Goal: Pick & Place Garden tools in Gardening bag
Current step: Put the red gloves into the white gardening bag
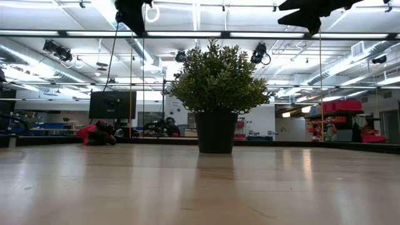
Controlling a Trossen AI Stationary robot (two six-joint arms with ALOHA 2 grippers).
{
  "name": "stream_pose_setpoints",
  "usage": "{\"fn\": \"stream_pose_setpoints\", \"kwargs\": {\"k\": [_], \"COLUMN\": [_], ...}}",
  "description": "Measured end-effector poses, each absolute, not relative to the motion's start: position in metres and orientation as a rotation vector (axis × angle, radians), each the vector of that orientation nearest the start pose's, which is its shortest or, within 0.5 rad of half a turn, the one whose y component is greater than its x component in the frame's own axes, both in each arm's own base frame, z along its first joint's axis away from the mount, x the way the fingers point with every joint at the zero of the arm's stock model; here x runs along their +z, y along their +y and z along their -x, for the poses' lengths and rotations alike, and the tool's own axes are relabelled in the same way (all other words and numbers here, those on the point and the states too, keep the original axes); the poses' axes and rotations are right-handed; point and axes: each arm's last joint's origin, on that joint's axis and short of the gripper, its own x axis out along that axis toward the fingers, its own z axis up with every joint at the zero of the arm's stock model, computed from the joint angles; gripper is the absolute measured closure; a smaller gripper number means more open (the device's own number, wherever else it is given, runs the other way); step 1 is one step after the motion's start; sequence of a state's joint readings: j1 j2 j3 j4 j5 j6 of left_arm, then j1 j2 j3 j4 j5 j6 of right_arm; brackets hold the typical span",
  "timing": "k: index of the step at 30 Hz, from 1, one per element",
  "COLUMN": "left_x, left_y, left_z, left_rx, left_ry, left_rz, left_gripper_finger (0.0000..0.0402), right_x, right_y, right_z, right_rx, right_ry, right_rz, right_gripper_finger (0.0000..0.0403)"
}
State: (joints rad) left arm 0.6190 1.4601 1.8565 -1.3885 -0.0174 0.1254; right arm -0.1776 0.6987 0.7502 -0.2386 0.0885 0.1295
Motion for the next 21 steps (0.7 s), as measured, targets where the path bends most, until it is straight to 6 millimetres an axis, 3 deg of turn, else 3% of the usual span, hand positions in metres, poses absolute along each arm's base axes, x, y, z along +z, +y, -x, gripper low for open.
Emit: {"fn": "stream_pose_setpoints", "kwargs": {"k": [3,12,21], "left_x": [0.424,0.36,0.319], "left_y": [0.149,0.154,0.156], "left_z": [-0.204,-0.202,-0.193], "left_rx": [0.536,0.629,0.645], "left_ry": [0.99,1.007,1.098], "left_rz": [0.204,0.312,0.355], "left_gripper_finger": [0.0225,0.0225,0.0225], "right_x": [0.328,0.328,0.328], "right_y": [-0.03,-0.03,-0.03], "right_z": [-0.151,-0.151,-0.152], "right_rx": [-0.276,-0.276,-0.276], "right_ry": [0.171,0.172,0.173], "right_rz": [-0.127,-0.123,-0.129], "right_gripper_finger": [0.0183,0.0183,0.0183]}}
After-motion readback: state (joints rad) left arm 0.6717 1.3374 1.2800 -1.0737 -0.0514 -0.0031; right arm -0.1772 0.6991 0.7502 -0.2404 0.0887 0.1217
